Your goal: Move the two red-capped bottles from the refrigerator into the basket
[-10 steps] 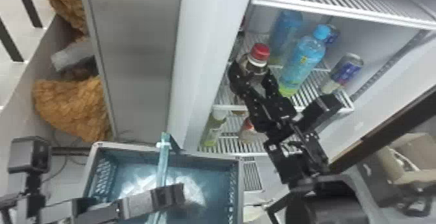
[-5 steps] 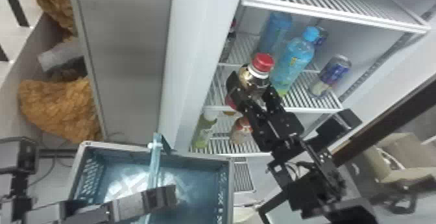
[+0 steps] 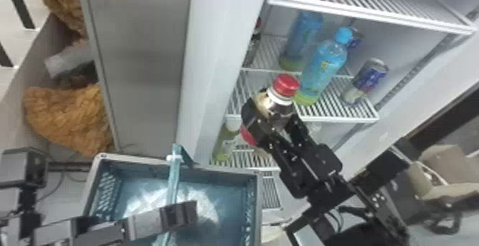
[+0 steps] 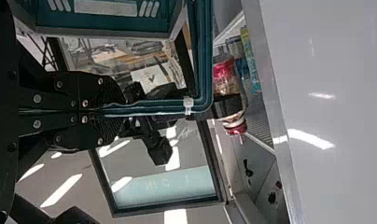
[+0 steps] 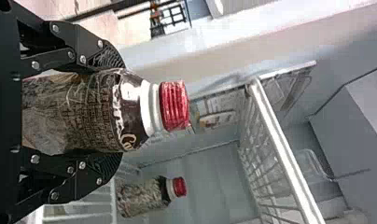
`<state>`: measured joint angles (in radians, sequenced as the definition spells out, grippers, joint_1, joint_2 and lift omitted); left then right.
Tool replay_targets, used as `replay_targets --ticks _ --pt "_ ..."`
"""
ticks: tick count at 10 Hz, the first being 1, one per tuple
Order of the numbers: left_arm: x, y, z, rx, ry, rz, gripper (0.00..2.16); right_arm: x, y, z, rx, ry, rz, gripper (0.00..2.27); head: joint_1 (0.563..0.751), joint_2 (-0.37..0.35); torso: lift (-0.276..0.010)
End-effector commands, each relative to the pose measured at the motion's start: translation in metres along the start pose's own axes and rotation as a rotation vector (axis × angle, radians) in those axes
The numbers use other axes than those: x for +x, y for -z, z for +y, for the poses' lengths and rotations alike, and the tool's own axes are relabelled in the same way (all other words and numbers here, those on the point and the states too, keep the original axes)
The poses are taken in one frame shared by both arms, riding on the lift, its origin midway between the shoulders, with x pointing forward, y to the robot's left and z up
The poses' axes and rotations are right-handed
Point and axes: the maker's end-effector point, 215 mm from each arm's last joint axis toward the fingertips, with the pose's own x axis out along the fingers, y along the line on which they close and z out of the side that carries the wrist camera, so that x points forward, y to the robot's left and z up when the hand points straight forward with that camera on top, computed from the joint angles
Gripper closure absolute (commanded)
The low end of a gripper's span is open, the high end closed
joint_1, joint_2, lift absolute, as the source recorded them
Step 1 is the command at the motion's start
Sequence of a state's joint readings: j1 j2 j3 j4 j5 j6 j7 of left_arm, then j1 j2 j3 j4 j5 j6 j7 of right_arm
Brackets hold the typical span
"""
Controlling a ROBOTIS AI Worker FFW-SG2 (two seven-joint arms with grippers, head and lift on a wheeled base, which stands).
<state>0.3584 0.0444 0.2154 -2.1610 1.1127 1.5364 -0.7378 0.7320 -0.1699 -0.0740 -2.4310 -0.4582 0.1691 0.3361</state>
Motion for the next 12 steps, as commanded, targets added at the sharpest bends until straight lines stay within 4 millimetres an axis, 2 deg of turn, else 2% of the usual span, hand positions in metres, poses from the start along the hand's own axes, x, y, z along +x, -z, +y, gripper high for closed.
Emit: replay_targets --ticks 1,2,6,10,11,12 --pt "0.0 0.0 0.0 0.0 0.001 -0.001 1.21 -0.01 0.001 0.012 0.012 -0.018 0.037 1.28 0.695 -0.285 0.0" --pt "0.0 -0.001 0.0 0.002 0.0 -0.004 1.21 -0.017 0.007 0.018 0.028 -0.03 0.074 1.28 0.695 -0.28 0.0" --pt "0.002 -0.001 0.0 0.0 0.004 -0.004 1.21 -0.035 0.051 0.034 0.076 -0.13 0.232 1.28 0.695 -0.265 0.0" --pt "0.001 -0.002 0.0 0.002 0.005 -0.007 1.21 -0.044 0.072 0.05 0.128 -0.205 0.301 1.28 0.695 -0.243 0.0" --pt "0.001 -0.002 0.0 0.002 0.005 -0.007 1.21 -0.046 0.076 0.055 0.148 -0.222 0.312 1.25 0.695 -0.238 0.0" --pt "0.001 -0.002 0.0 0.002 0.005 -0.007 1.21 -0.047 0.079 0.059 0.17 -0.235 0.316 1.04 0.695 -0.234 0.0"
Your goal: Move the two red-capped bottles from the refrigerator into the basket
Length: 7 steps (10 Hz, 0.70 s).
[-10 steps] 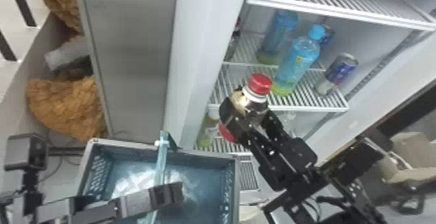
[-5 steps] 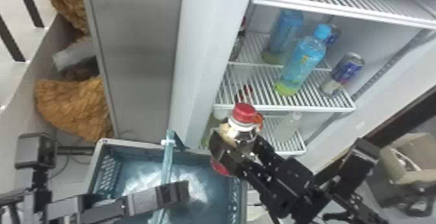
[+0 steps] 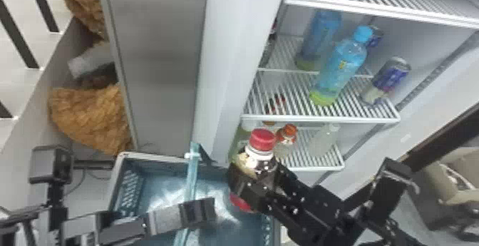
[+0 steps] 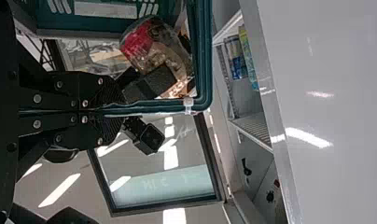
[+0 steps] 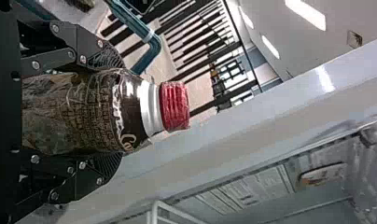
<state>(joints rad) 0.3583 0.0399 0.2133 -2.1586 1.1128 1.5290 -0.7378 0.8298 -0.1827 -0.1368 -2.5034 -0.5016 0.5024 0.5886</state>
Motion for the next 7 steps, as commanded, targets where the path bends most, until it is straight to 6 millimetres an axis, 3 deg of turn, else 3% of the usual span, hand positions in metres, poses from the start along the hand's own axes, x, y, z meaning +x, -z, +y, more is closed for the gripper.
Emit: replay_targets --ticks 1,3,5,7 --pt "0.0 0.0 0.0 0.0 0.0 0.0 1.21 0.002 0.003 0.003 0.023 -0.014 0.0 0.68 0.695 -0.227 0.0" --pt "0.0 0.0 0.0 0.0 0.0 0.0 1.21 0.002 0.003 0.004 0.04 -0.022 -0.009 0.12 0.695 -0.219 0.0" --pt "0.0 0.0 -0.001 0.0 0.002 0.0 1.21 0.002 -0.004 0.002 0.042 -0.022 -0.046 0.12 0.695 -0.217 0.0" --pt "-0.001 0.0 -0.001 -0.002 0.002 -0.002 1.21 -0.003 -0.029 -0.013 -0.015 0.02 -0.126 0.13 0.695 -0.222 0.0"
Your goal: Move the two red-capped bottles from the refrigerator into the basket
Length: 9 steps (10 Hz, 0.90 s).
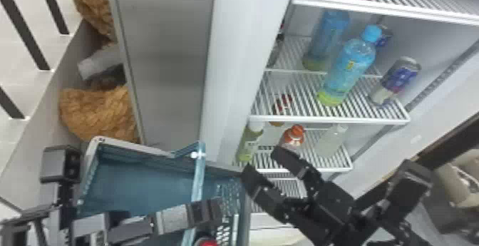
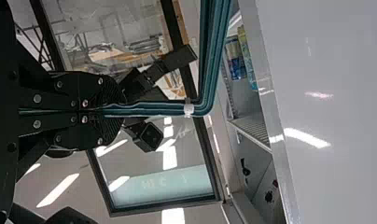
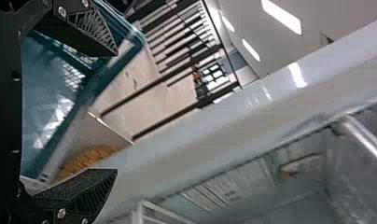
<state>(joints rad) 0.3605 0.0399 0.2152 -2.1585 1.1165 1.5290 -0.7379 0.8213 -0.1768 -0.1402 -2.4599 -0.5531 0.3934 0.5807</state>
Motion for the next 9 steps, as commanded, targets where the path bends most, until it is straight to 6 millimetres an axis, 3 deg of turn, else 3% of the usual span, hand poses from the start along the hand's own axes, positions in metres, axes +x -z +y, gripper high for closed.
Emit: replay_targets --ticks 1,4,9 --pt "0.0 0.0 -0.001 0.0 0.002 0.0 1.21 -0.007 -0.021 -0.02 -0.055 0.058 -0.057 0.13 0.695 -0.237 0.0" --pt "0.0 -0.001 -0.001 0.001 0.004 -0.002 1.21 -0.017 -0.048 -0.057 -0.156 0.157 -0.119 0.13 0.695 -0.317 0.0" --pt "0.0 0.0 -0.001 -0.001 0.004 -0.004 1.21 0.0 -0.079 -0.104 -0.279 0.311 -0.205 0.13 0.695 -0.35 0.0"
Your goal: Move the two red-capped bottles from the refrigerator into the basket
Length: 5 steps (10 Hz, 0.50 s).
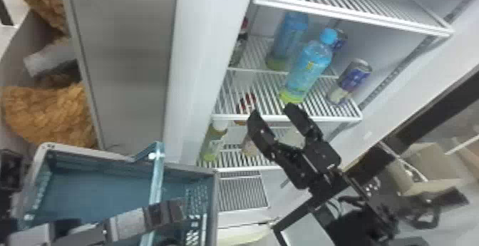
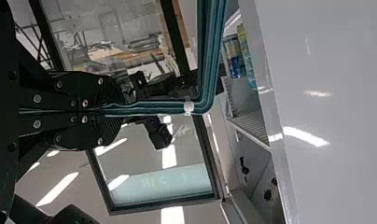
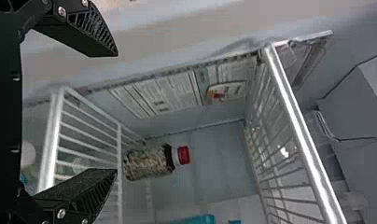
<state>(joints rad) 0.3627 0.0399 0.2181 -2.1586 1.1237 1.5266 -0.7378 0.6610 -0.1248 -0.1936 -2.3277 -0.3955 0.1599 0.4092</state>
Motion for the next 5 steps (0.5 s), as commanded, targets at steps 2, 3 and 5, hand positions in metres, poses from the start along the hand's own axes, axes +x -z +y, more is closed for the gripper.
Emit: replay_targets --ticks 2,3,5 --pt "0.0 0.002 0.001 -0.007 0.0 0.003 1.21 0.017 -0.004 -0.025 -0.046 0.085 -0.04 0.12 0.695 -0.35 0.0" --pt "0.0 0.002 0.002 -0.007 -0.001 0.003 1.21 0.025 -0.001 -0.035 -0.049 0.106 -0.045 0.12 0.695 -0.35 0.0" --pt "0.0 0.002 0.002 -0.008 -0.002 0.007 1.21 0.042 -0.001 -0.047 -0.054 0.13 -0.058 0.12 0.695 -0.35 0.0"
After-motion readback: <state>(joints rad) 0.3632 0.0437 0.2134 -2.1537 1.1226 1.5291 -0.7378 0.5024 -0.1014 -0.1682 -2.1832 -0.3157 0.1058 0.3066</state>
